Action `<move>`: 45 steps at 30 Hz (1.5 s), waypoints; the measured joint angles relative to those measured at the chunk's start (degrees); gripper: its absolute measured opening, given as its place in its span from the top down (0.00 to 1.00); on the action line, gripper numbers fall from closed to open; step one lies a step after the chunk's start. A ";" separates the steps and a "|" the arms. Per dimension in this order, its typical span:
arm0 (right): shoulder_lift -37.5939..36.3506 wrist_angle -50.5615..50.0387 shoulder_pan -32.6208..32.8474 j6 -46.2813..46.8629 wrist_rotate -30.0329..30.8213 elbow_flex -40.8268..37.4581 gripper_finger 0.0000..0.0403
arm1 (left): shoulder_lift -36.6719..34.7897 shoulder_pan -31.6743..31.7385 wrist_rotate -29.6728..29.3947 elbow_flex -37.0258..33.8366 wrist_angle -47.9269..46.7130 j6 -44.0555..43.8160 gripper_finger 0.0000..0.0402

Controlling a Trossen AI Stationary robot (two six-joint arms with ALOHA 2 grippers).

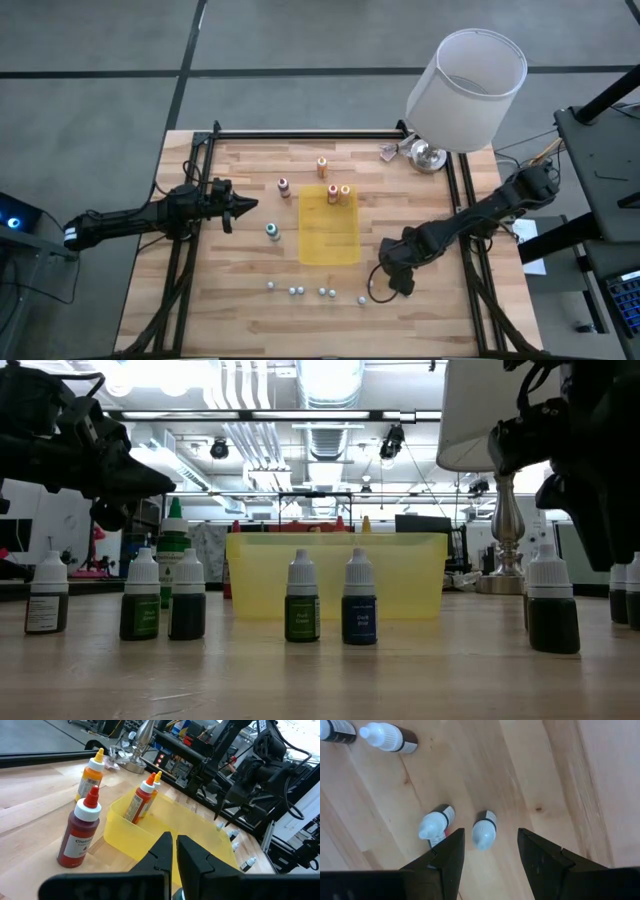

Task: Pick & Place food coloring
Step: Put the small black food coloring bottle into the bin

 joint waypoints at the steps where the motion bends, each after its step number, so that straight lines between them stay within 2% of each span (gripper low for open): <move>1: 0.25 0.05 0.00 0.00 0.00 -0.03 0.57 | 0.00 0.01 -0.02 0.00 0.00 0.00 1.00; 21: 1.91 4.40 0.20 0.00 -1.24 -2.90 0.58 | 0.00 -0.01 -0.02 0.00 0.00 0.00 1.00; 25: 1.91 5.10 0.20 0.00 -1.93 -3.04 0.63 | 0.00 0.00 -0.02 0.00 0.00 0.00 1.00; 35: 1.80 5.38 0.20 -0.43 -2.14 -3.04 0.84 | 0.00 0.01 -0.02 0.00 0.00 0.00 1.00; 45: 0.02 5.39 0.20 -0.48 -3.45 -3.04 0.84 | 0.00 0.01 0.01 0.00 0.00 0.00 1.00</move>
